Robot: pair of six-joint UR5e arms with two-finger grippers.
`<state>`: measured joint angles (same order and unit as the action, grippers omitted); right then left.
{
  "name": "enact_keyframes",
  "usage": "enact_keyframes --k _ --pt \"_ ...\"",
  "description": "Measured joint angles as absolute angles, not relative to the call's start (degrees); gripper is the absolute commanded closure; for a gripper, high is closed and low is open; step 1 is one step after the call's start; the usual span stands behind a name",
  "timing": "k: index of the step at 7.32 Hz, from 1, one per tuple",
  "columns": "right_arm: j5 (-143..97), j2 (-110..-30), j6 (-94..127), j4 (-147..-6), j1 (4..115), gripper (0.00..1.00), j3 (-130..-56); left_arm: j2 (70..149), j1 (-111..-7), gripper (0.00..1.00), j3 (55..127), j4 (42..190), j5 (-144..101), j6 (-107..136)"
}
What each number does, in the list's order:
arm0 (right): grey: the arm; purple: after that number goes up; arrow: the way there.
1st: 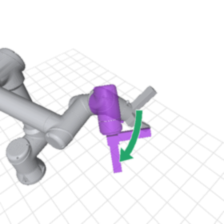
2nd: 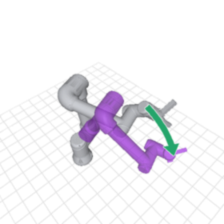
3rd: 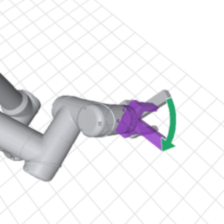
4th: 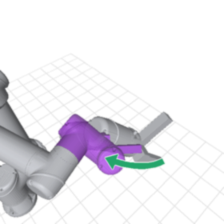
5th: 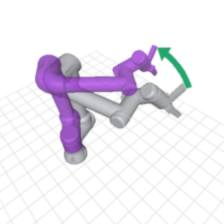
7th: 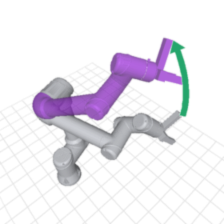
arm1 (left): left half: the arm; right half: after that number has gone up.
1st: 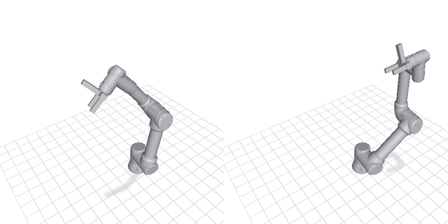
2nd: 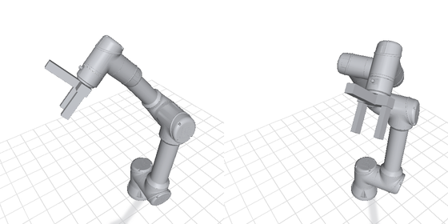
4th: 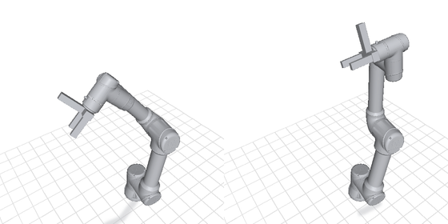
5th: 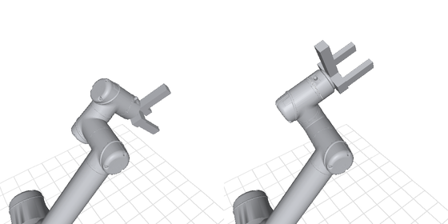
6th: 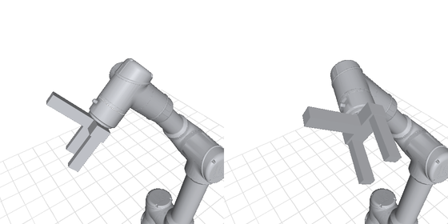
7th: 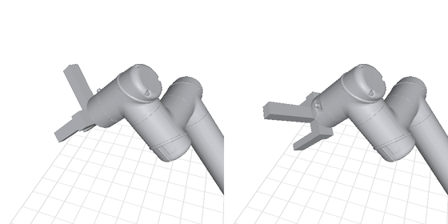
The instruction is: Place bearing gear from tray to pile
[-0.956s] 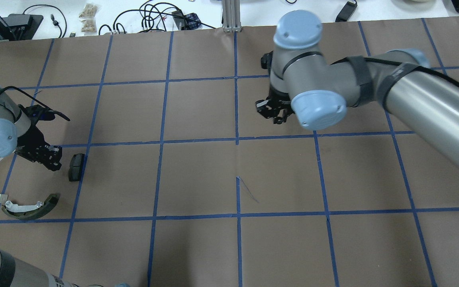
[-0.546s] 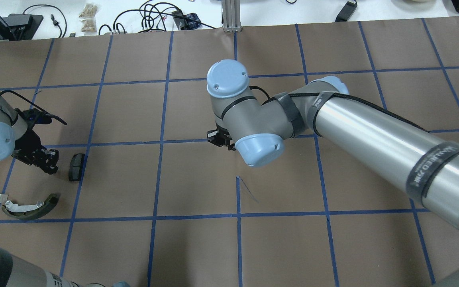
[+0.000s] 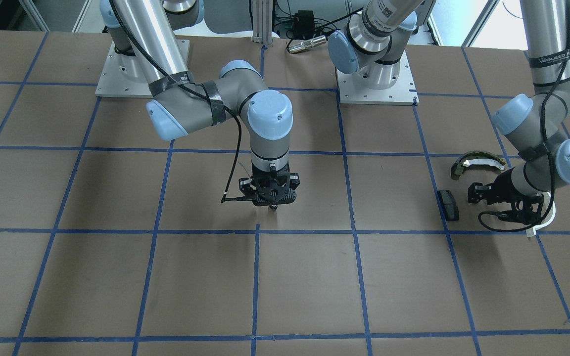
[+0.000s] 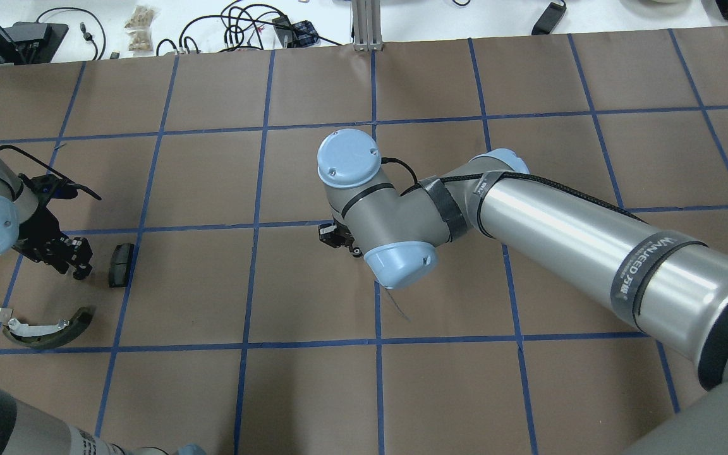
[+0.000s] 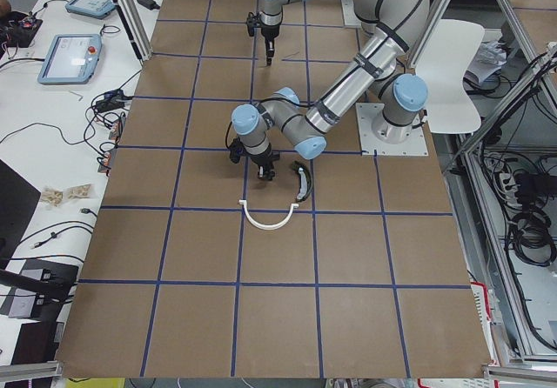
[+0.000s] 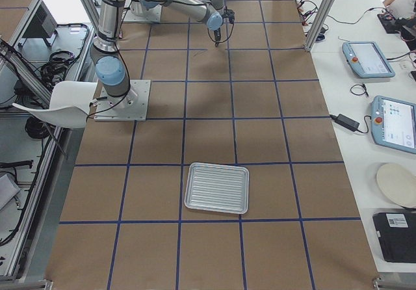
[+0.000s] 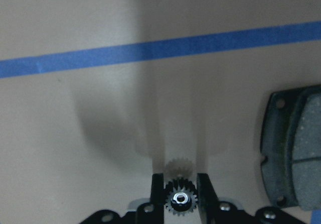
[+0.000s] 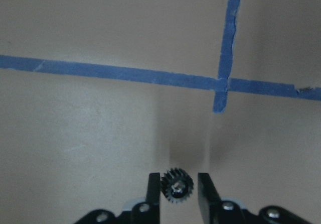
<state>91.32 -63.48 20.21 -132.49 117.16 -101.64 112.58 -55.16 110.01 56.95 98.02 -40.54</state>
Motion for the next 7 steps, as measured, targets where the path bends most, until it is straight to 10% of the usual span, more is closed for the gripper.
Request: enact_keyframes --k 7 --pt "91.23 -83.22 -4.97 -106.73 95.17 0.00 -94.14 108.46 -79.30 0.00 99.84 65.63 94.12 -14.79"
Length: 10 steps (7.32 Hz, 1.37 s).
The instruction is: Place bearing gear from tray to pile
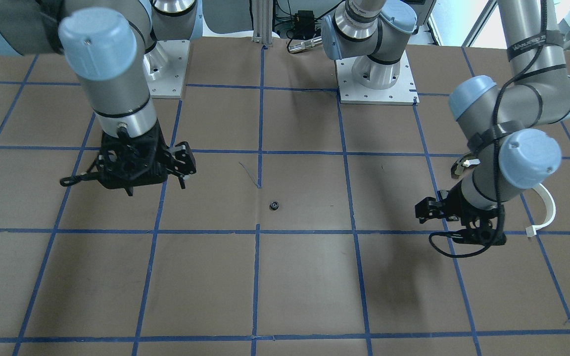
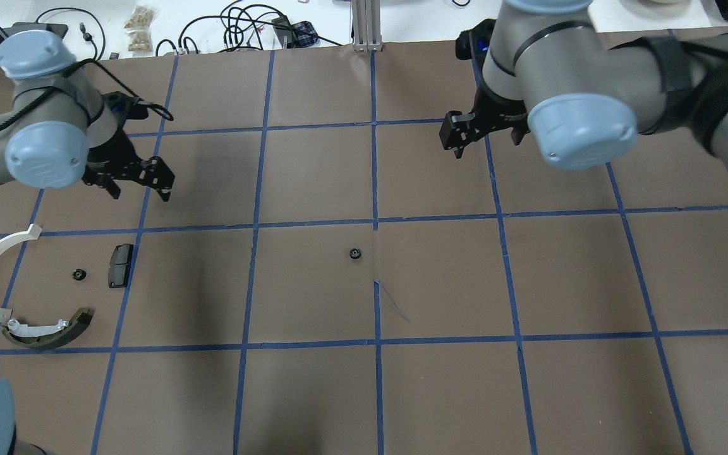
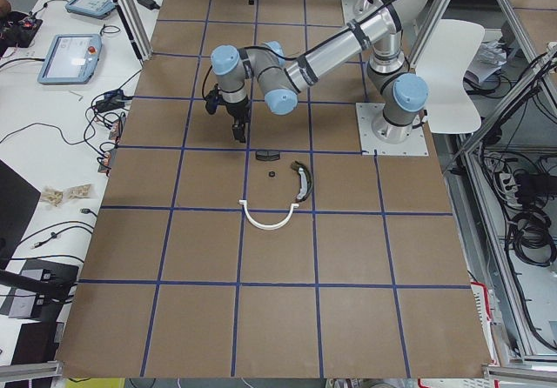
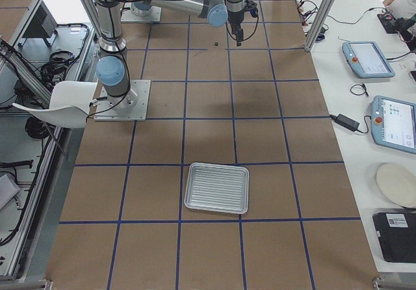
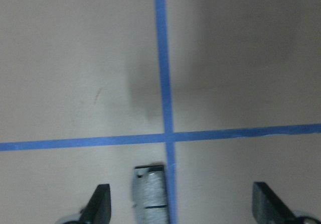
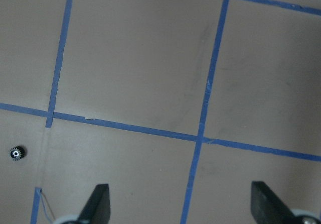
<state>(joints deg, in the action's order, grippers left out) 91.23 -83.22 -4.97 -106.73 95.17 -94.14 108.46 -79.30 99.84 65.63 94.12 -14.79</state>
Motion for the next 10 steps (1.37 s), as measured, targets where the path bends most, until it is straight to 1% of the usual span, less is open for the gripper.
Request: enact_keyframes --k 1,3,5,8,9,10 --pt "91.38 -86.76 -5.04 -99.84 94.10 0.00 -92.03 108.75 -85.66 0.00 99.60 65.33 93.57 -9.26" --pt "91.70 -92.23 -1.38 -93.75 93.56 0.00 -90.69 109.84 -96.02 0.00 100.31 61.94 92.99 -1.29" --pt "92.76 -93.87 3.36 -92.45 93.43 0.00 -90.83 110.92 -101.81 0.00 103.08 56.18 91.13 1.10" --pt "93.12 -94.06 1.33 -92.23 92.80 0.00 -90.87 112.71 -106.89 0.00 110.35 44.55 89.45 2.97" --pt "92.90 -94.13 0.71 -92.21 92.53 0.00 -90.91 113.11 -107.68 0.03 111.07 43.46 88.87 3.13" --pt "92.20 -94.13 0.51 -92.18 92.32 0.00 -90.97 113.51 -108.07 0.10 111.32 42.83 88.48 3.18"
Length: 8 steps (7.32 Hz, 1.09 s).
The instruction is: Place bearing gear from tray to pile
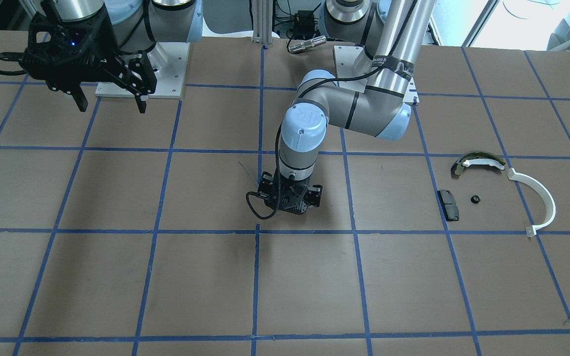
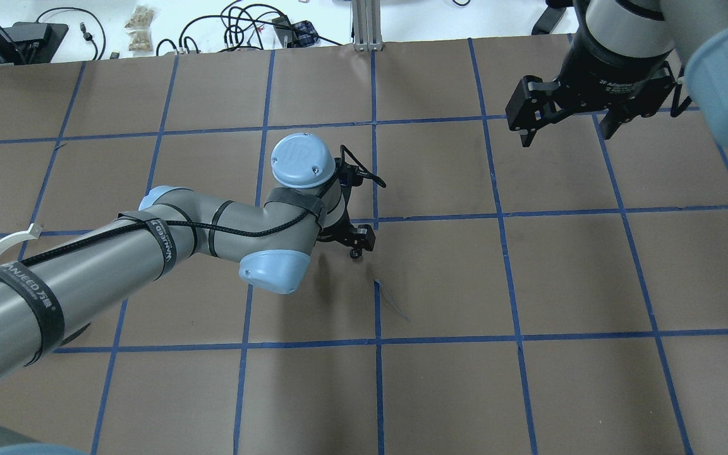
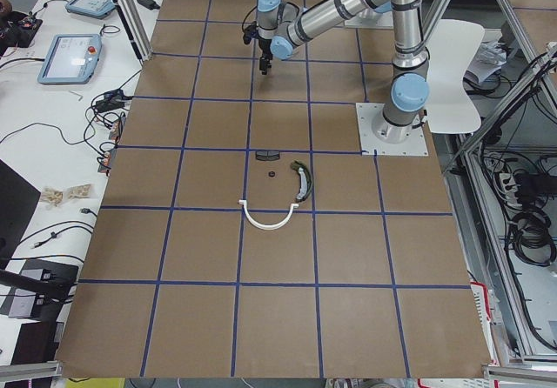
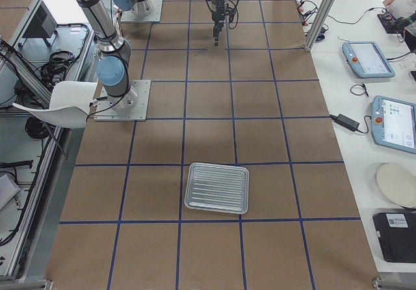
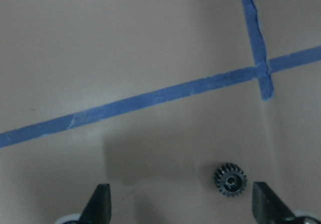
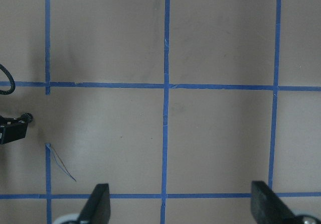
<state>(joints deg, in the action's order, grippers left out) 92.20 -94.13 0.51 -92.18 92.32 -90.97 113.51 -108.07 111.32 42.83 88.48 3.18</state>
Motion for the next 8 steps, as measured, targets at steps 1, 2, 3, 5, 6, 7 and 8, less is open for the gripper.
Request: enact_keyframes --k 1,2,3,5,6,7,8 --pt "91.37 -94.11 0.23 -92.18 91.93 0.00 -90.99 113.80 -108.34 0.21 111.40 42.33 88.10 3.24" --pt "91.17 -94.17 -1.49 -92.15 91.14 0.00 -90.98 113.97 -108.52 0.25 111.41 42.12 87.48 3.30" --pt "91.24 -94.26 -4.30 -92.24 90.24 0.00 -90.99 114.14 -108.59 0.34 111.39 42.10 86.55 3.32" --pt "91.09 -94.60 -4.44 -92.83 89.68 0.00 -91.04 114.49 -108.63 0.36 111.36 42.08 85.47 3.34" --pt "90.82 -94.62 -3.69 -92.93 89.70 0.00 -91.05 114.65 -108.63 0.48 111.36 42.04 85.36 3.34" --pt "90.55 -94.52 -3.45 -92.99 89.65 0.00 -91.04 114.82 -108.63 0.73 111.36 42.02 85.32 3.34" --pt "90.33 -94.32 -3.85 -93.93 89.50 0.00 -90.97 114.93 -108.63 0.92 111.35 42.03 85.31 3.34"
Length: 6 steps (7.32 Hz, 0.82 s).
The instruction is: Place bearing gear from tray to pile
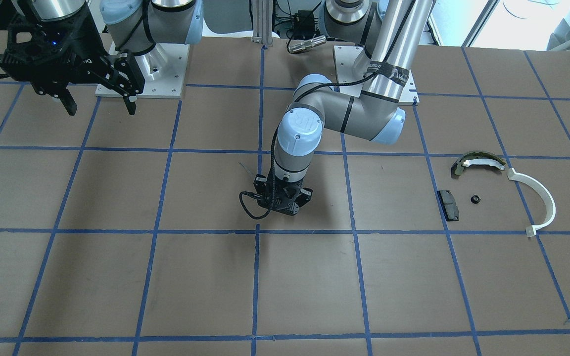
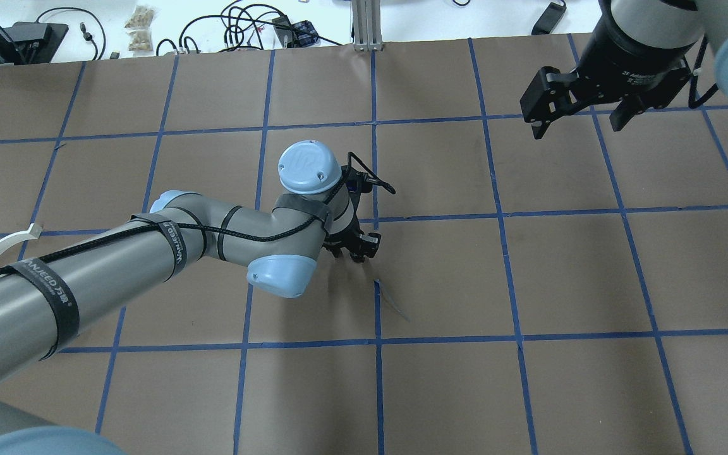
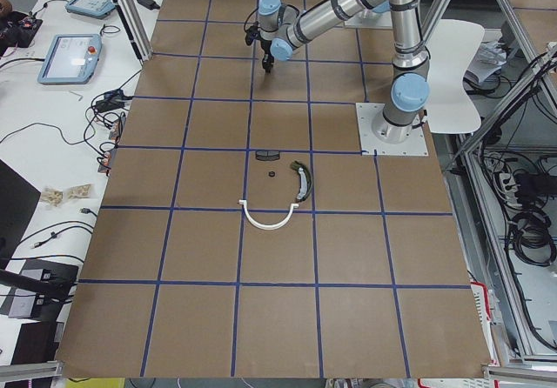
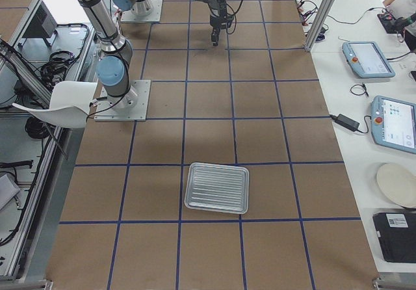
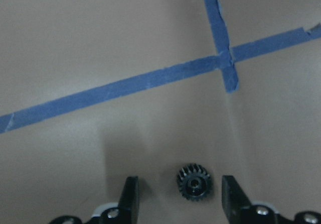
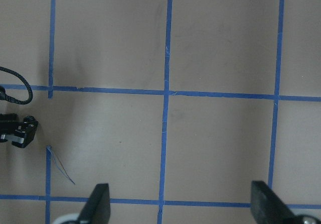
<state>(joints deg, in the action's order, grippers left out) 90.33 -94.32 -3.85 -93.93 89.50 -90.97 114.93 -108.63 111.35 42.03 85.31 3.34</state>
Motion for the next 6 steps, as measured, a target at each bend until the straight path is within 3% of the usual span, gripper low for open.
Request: enact_keyframes --k 1,6 --pt "90.12 -93.95 -4.46 -95.49 89.41 0.00 -90.79 115.05 -108.63 1.00 111.35 42.08 85.28 3.28" --pt "89.67 -87.34 -4.40 -96.37 89.22 0.00 -82.89 113.70 -107.13 1.00 107.54 47.66 86.82 2.22"
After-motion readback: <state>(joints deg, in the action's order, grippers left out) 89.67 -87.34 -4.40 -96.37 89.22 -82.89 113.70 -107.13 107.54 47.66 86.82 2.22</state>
